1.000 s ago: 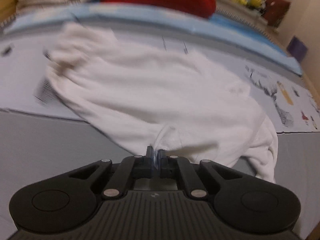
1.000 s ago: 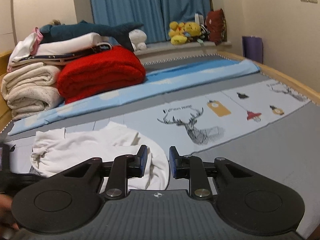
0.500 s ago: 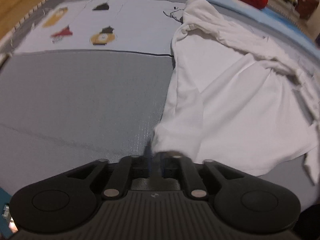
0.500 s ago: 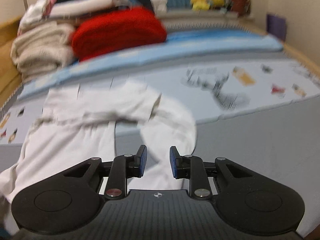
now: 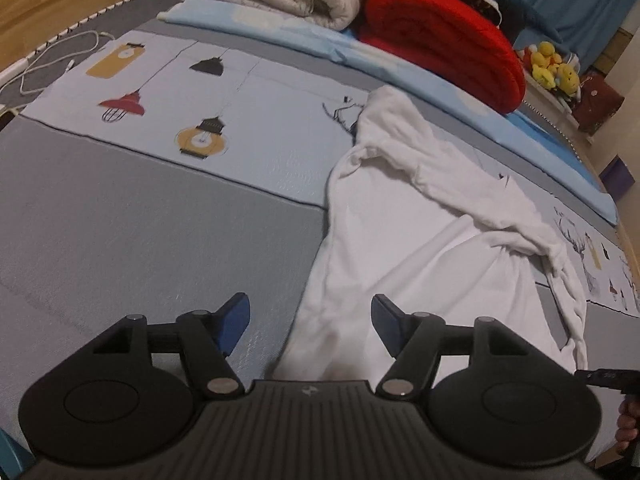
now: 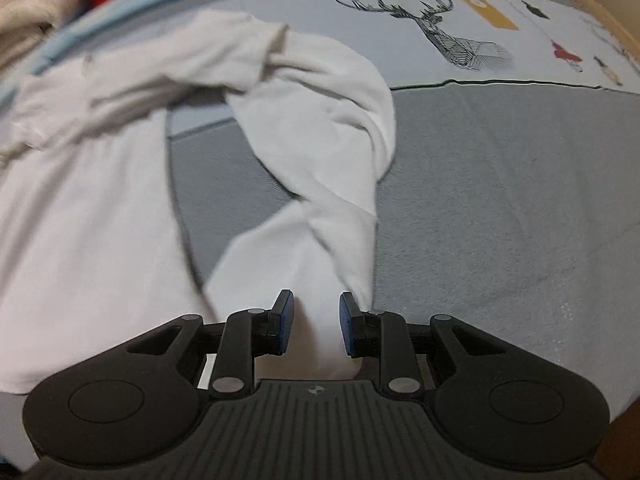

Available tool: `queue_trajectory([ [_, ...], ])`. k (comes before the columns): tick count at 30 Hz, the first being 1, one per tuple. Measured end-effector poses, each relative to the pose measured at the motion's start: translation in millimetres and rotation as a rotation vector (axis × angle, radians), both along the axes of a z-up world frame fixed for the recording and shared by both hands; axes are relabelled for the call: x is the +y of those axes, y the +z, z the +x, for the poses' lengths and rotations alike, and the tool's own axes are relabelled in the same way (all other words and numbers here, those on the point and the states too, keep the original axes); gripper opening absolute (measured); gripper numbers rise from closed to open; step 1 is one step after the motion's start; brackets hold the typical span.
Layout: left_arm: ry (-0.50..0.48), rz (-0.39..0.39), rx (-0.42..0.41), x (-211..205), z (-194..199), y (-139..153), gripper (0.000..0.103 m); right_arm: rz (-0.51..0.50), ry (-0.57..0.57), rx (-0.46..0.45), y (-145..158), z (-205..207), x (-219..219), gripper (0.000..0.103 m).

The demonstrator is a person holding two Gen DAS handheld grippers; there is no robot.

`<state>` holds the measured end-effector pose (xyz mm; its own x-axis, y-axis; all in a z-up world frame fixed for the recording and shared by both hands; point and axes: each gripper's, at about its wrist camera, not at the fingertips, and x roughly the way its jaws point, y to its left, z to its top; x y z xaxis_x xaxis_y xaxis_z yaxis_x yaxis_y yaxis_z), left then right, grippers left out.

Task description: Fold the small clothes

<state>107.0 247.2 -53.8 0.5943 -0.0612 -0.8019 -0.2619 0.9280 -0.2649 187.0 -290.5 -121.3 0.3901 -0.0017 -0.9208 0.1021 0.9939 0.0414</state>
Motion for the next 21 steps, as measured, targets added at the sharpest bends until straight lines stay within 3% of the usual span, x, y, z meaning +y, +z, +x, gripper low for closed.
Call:
queue_trajectory([
  [3, -0.006, 0.025, -0.008, -5, 7, 1, 0.072, -0.067, 0.025, -0.017, -8, 3, 4, 0.001],
  [6, -0.009, 0.045, -0.006, -10, 14, 1, 0.072, -0.104, 0.019, -0.069, -5, 7, -2, 0.0],
  [10, -0.017, 0.045, 0.001, -16, 21, -2, 0.072, -0.133, -0.075, -0.19, 22, 25, -41, 0.0],
  [17, -0.062, 0.071, 0.045, -32, 33, -15, 0.072, -0.436, -0.389, -0.446, 63, 58, -140, 0.0],
  [19, -0.071, 0.084, 0.057, -34, 35, -18, 0.072, -0.347, -0.379, -0.486, 70, 56, -145, 0.004],
  [21, -0.072, 0.083, 0.067, -33, 37, -21, 0.072, -0.156, -0.194, -0.485, 71, 52, -123, 0.004],
])
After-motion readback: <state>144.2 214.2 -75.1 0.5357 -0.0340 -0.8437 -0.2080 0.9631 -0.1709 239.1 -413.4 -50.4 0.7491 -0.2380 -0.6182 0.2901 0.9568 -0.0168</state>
